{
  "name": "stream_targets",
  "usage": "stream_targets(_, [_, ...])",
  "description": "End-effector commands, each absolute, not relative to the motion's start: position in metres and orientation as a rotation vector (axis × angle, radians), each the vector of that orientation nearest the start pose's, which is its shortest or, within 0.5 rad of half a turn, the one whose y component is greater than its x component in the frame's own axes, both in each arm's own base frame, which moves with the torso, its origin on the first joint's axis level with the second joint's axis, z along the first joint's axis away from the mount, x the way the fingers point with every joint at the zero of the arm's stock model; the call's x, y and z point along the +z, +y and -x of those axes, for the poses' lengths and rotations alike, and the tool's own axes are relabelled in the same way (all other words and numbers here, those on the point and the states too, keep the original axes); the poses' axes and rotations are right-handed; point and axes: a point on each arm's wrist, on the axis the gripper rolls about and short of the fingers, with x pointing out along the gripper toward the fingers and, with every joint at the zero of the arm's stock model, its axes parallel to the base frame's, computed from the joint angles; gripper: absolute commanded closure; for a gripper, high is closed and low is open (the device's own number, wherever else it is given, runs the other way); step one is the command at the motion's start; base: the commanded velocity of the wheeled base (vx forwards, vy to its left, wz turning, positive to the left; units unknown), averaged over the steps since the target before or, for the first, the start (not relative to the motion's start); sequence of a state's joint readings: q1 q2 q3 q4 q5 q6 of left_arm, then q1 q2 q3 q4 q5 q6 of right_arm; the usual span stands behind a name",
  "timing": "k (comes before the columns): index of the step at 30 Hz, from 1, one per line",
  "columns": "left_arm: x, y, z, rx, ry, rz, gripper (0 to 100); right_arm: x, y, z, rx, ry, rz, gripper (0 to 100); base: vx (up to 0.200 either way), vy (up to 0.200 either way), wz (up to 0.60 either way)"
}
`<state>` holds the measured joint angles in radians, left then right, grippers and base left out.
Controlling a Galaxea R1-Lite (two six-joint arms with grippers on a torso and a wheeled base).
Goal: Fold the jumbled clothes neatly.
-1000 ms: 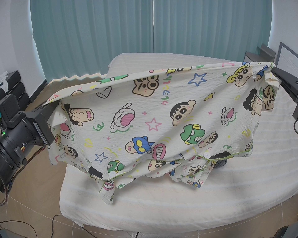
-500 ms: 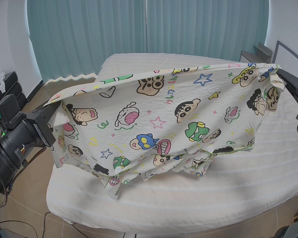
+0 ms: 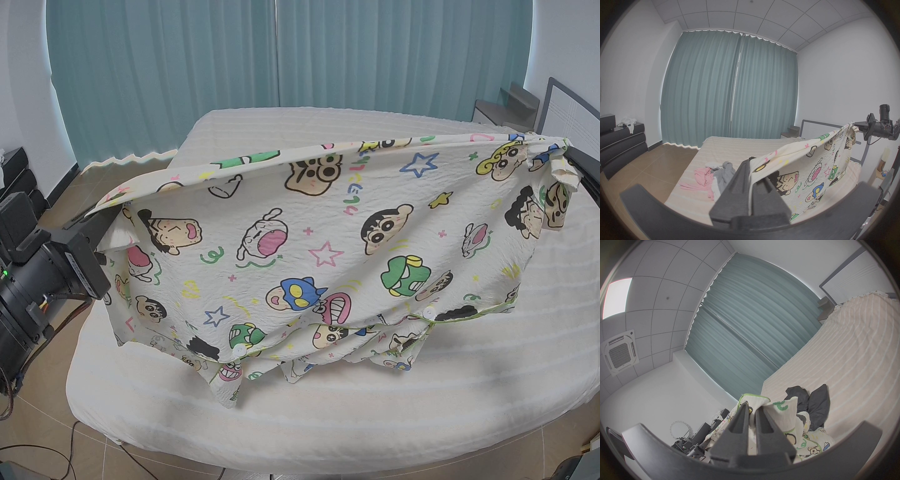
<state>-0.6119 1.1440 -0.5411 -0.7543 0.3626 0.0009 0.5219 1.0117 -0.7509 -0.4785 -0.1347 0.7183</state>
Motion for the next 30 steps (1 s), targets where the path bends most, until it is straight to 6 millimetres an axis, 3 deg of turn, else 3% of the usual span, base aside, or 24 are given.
stream_targets(1, [0.2512, -0.0865, -0.1368, -0.249, -0.135, 0.07, 100, 0.3041, 0.0609, -0.1125, 0.444, -0.063, -0.777, 100, 0.0, -0.2, 0.0])
stream_targets(30, [0.2505, -0.0863, -0.1364, -0.249, -0.134, 0.066, 100, 0.3056, 0.0593, -0.1131, 0.434, -0.075, -0.77, 100, 0.0, -0.2, 0.0])
